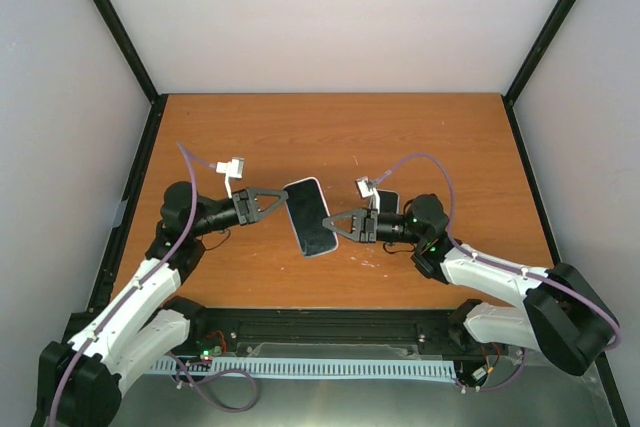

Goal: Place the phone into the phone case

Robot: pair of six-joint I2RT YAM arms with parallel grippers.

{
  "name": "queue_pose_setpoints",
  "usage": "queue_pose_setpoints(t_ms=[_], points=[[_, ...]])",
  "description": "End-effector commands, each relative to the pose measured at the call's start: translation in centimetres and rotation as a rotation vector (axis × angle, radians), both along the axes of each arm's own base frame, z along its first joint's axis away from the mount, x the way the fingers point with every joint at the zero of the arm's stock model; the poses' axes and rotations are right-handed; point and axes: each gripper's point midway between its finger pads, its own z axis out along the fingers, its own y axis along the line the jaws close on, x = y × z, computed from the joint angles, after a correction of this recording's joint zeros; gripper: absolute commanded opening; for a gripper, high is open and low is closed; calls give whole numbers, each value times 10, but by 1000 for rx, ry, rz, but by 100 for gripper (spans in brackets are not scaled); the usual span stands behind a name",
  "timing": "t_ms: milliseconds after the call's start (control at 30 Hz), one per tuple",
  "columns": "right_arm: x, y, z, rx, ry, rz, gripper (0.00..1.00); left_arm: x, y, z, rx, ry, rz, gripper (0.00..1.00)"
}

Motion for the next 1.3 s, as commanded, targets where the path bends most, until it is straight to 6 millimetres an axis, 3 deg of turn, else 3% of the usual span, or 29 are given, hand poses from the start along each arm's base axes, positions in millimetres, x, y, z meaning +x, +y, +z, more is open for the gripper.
queue_pose_setpoints(t_ms=[0, 233, 600, 800, 900, 933, 967, 1100, 1200, 1267], points=[[-8, 1, 20, 75, -52, 25, 3, -2, -1, 14, -35, -44, -16, 47], [-10, 3, 17, 84, -42, 30, 4, 3, 0, 5, -20, -10, 4, 19], [-4, 4, 1, 44, -4, 4, 14, 14, 1, -7, 67, 61, 39, 0], [-2, 7, 1, 56, 19, 9, 8, 14, 0, -2, 93, 57, 35, 3], [-2, 7, 4, 79, 27, 13, 6, 11, 0, 2, 81, 51, 23, 24], [-3, 7, 5, 85, 27, 16, 6, 10, 0, 2, 78, 46, 20, 26], [-2, 7, 6, 87, 27, 16, 6, 10, 0, 2, 77, 46, 18, 25], [0, 8, 1, 76, 36, 11, 11, 14, -1, -6, 93, 74, 19, 2], [3, 9, -5, 59, 48, -2, 17, 18, -3, -13, 117, 102, 16, 0], [5, 10, -6, 57, 54, -9, 14, 19, -3, -16, 121, 112, 13, 0]])
